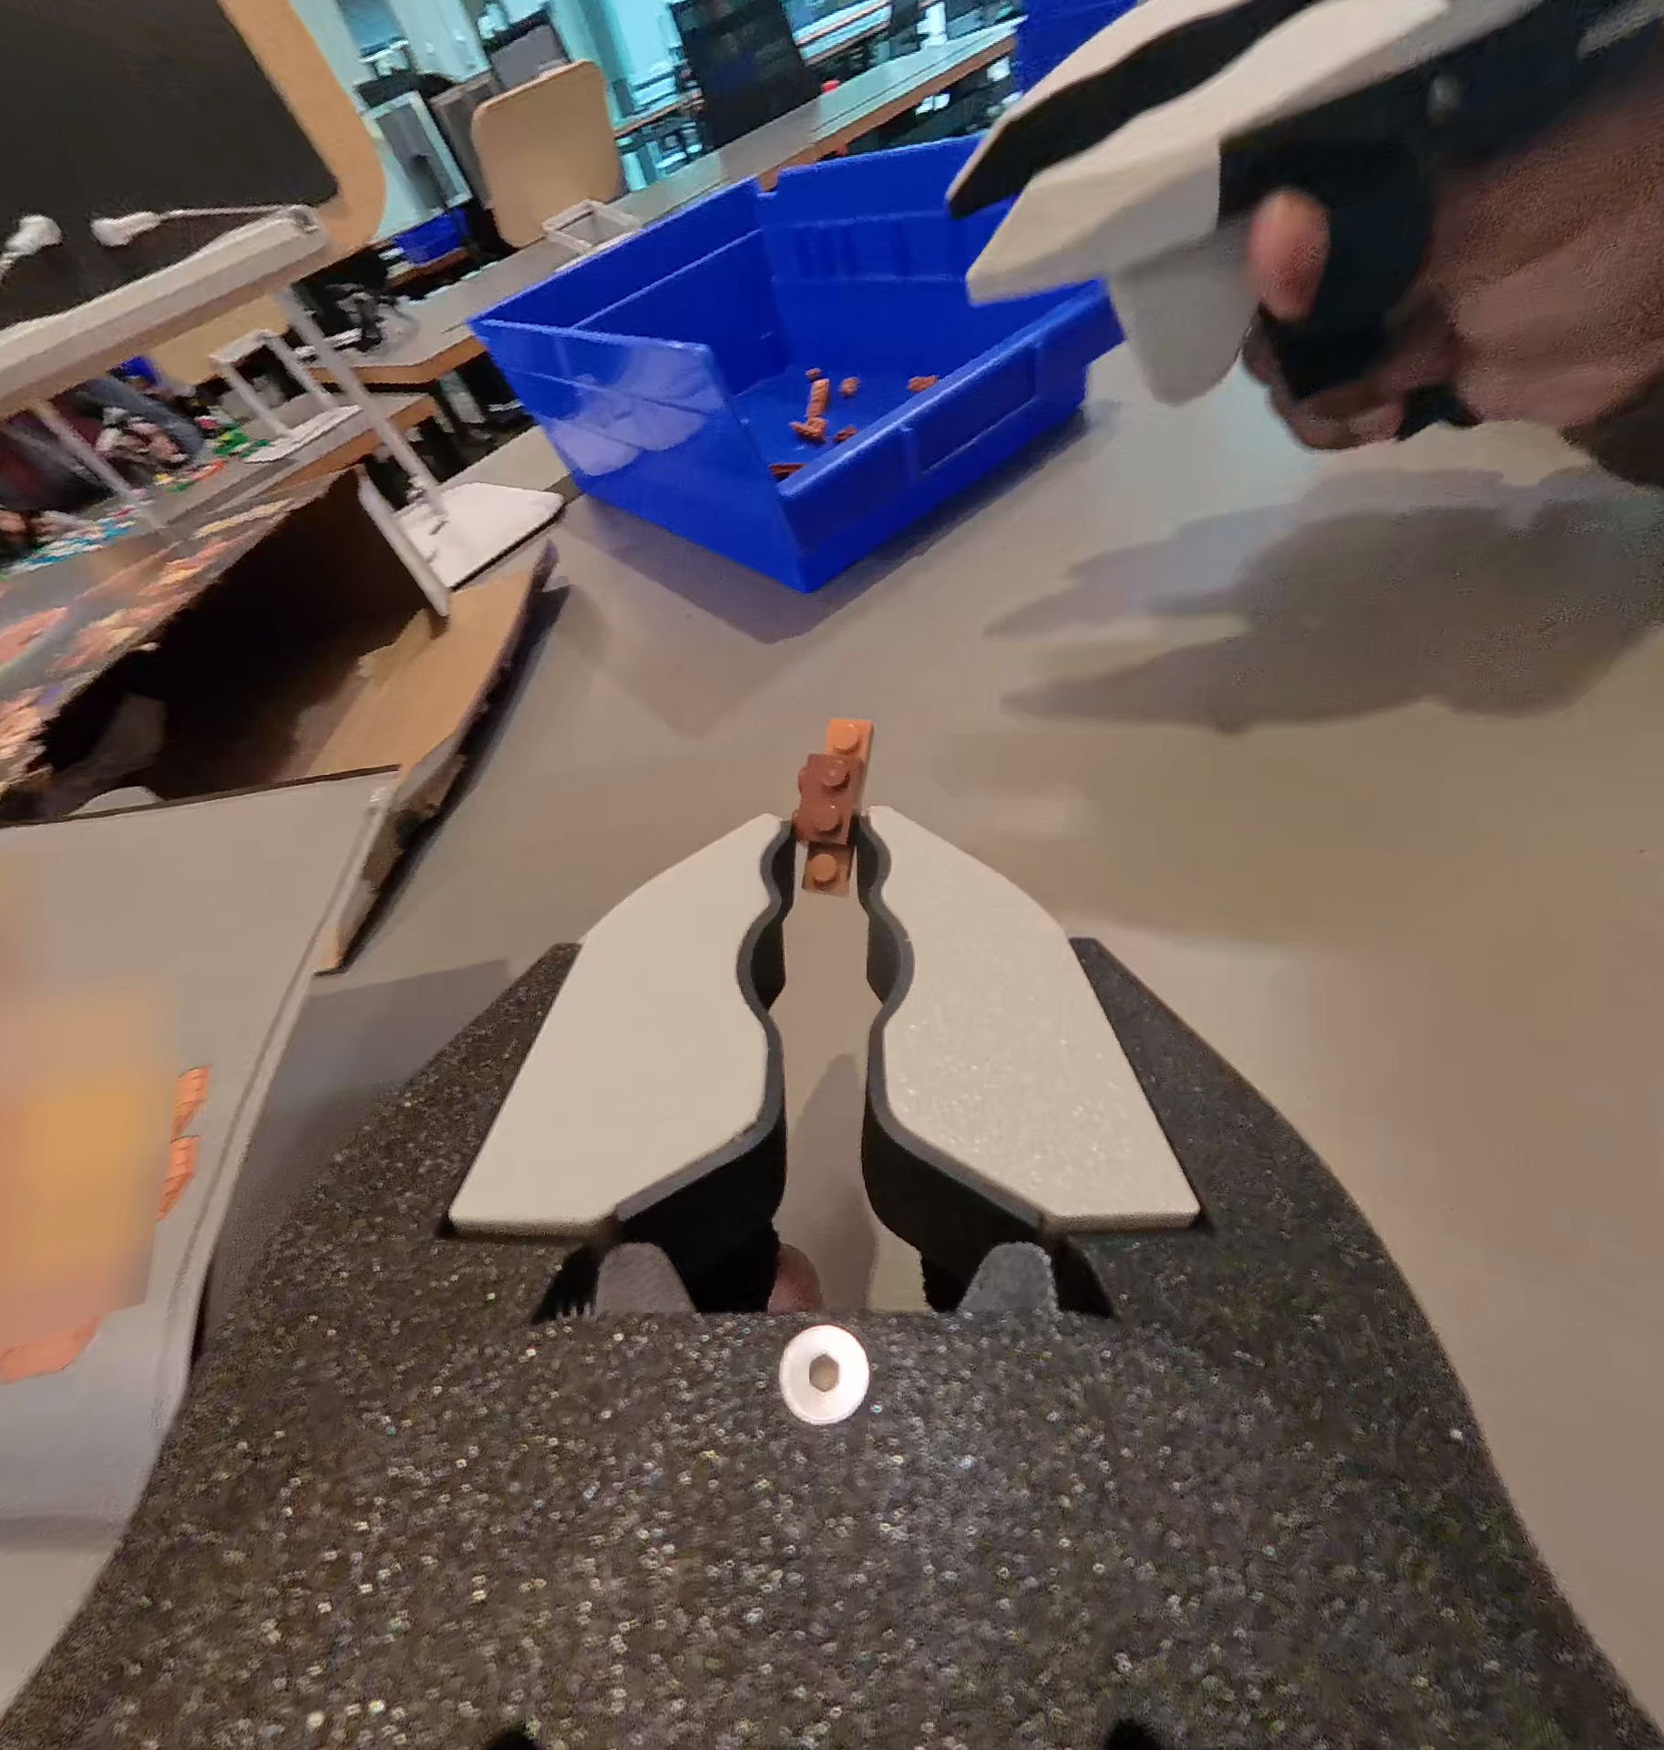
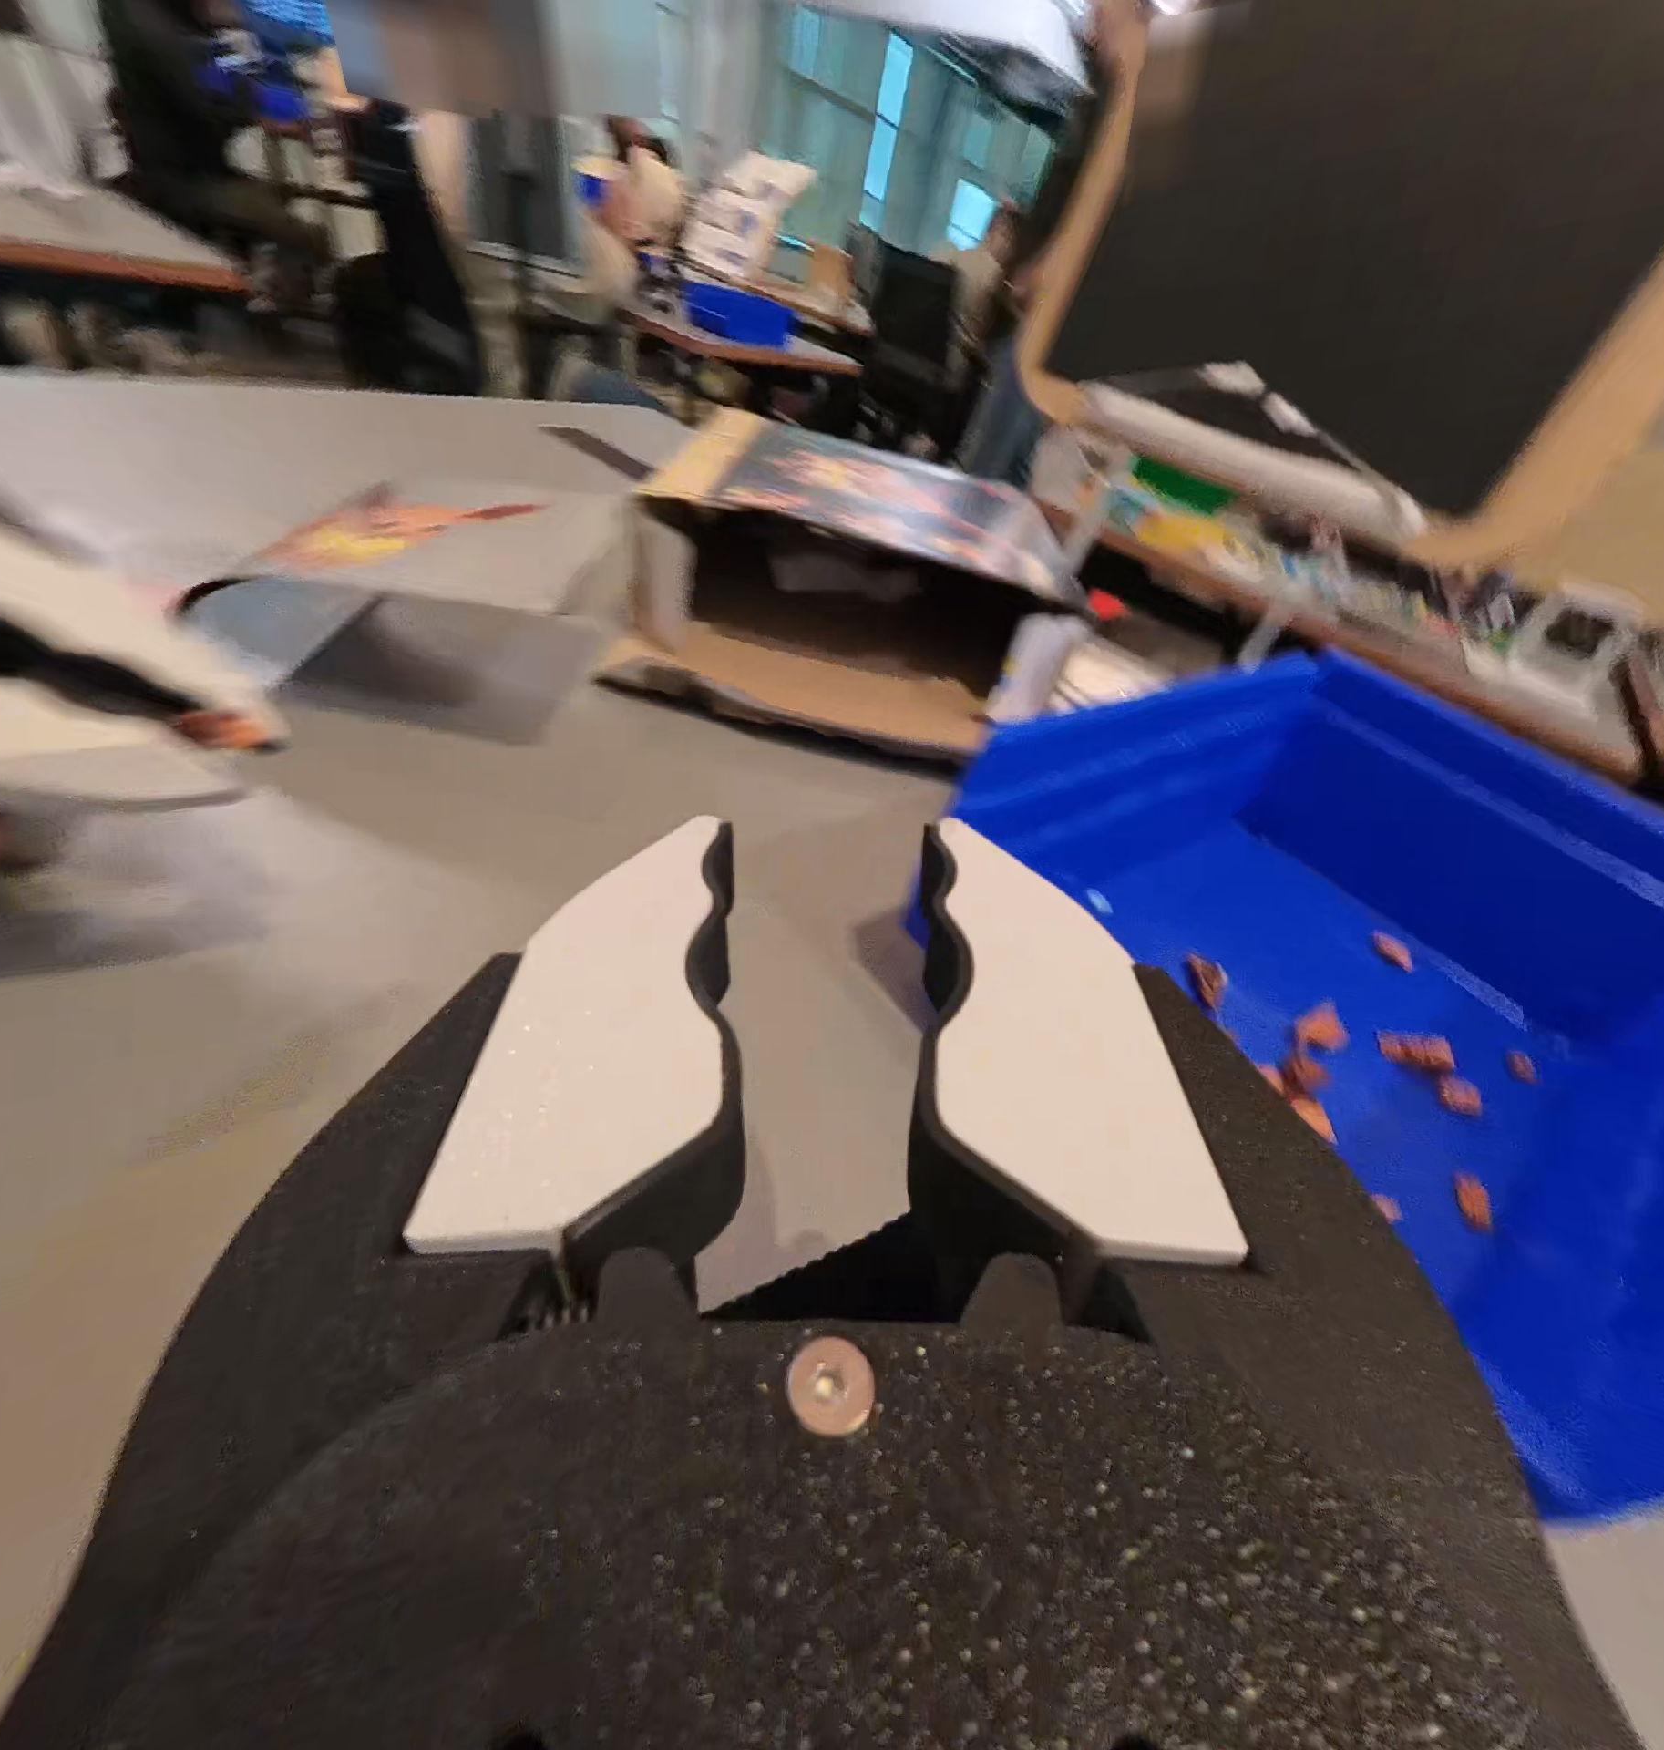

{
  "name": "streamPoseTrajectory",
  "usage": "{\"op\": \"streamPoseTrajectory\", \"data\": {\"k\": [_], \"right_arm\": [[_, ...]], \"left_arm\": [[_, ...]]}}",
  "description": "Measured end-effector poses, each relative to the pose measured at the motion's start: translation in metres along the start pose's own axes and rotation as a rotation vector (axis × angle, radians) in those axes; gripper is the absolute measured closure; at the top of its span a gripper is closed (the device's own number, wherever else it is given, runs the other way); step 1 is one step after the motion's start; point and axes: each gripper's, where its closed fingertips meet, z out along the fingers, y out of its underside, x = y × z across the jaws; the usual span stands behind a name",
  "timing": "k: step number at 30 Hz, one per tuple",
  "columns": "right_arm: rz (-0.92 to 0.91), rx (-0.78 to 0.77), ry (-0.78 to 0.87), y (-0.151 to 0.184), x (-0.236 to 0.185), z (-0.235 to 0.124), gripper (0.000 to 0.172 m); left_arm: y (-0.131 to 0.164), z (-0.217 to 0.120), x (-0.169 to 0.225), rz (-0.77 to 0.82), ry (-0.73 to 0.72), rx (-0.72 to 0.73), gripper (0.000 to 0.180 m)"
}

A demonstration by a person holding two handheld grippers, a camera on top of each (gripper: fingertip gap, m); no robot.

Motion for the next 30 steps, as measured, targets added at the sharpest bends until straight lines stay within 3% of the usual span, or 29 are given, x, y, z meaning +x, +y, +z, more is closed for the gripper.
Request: {"op": "streamPoseTrajectory", "data": {"k": [5, 8, 14, 19, 24, 30], "right_arm": [[-0.480, 0.055, -0.165, 0.001, -0.097, 0.003, 0.142], [-0.591, -0.021, -0.218, 0.017, -0.118, 0.012, 0.138], [-0.765, 0.088, -0.295, 0.014, -0.147, 0.004, 0.143], [-0.860, 0.127, -0.276, 0.013, -0.153, 0.003, 0.161], [-0.890, 0.108, -0.271, 0.017, -0.153, 0.003, 0.166], [-0.745, 0.055, -0.190, 0.011, -0.135, 0.009, 0.167]], "left_arm": [[-0.006, -0.002, 0.019, -0.016, 0.134, 0.034, 0.168], [-0.005, -0.003, 0.030, -0.039, 0.227, 0.022, 0.169], [-0.003, -0.004, 0.044, -0.136, 0.378, -0.019, 0.168], [-0.001, -0.005, 0.048, -0.166, 0.419, -0.040, 0.168], [0.000, -0.005, 0.049, -0.167, 0.425, -0.054, 0.168], [-0.012, -0.007, 0.030, -0.304, 0.375, 0.043, 0.165]]}}
